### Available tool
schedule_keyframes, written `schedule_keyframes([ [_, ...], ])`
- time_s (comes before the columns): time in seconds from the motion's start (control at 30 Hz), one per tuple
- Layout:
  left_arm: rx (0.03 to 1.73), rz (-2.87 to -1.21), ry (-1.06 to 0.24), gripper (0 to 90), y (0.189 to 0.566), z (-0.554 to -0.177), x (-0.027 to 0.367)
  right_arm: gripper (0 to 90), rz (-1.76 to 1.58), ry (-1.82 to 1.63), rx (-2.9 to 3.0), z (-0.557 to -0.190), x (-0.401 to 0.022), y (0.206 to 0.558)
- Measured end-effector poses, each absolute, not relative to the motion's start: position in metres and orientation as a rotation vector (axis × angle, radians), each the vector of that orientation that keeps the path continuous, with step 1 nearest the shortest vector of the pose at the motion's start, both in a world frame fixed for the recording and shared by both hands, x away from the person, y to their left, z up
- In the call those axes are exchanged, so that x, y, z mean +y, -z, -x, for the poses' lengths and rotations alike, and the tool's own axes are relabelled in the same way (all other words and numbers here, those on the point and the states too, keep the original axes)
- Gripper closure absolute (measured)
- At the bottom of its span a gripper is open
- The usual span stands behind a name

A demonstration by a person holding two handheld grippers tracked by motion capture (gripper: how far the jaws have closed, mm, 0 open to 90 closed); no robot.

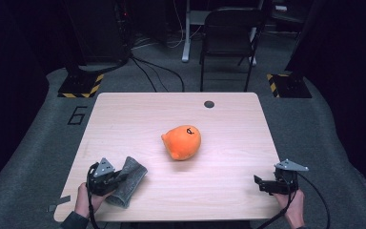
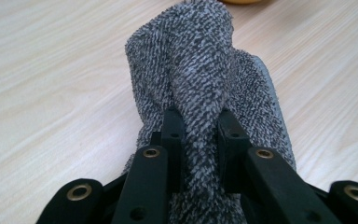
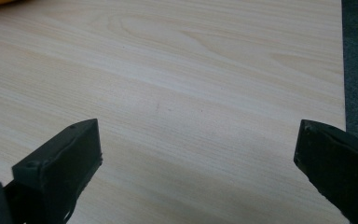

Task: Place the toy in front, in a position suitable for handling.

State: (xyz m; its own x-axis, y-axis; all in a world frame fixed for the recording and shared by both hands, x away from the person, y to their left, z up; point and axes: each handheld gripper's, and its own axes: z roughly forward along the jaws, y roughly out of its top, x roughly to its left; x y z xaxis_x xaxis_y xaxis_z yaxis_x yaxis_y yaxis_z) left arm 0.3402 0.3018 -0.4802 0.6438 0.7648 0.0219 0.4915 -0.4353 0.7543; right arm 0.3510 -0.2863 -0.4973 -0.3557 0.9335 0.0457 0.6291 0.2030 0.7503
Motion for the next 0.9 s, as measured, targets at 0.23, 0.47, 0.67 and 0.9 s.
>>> schedule_keyframes([
  [0.23, 0.899, -2.123, -0.46, 76.3, 0.468, -0.337, 0.288, 0.3, -1.435, -0.973, 2.082, -0.351, -0.284, 0.496],
  [0.47, 0.837, -2.134, -0.417, 76.2, 0.461, -0.338, 0.269, 1.4, -1.437, -0.983, 2.1, -0.351, -0.282, 0.495],
  [0.67, 0.767, -2.163, -0.365, 76.0, 0.457, -0.337, 0.249, 1.5, -1.421, -0.971, 2.118, -0.35, -0.28, 0.494],
  [0.9, 0.707, -2.174, -0.323, 76.0, 0.454, -0.341, 0.229, 1.8, -1.434, -0.981, 2.133, -0.35, -0.278, 0.496],
])
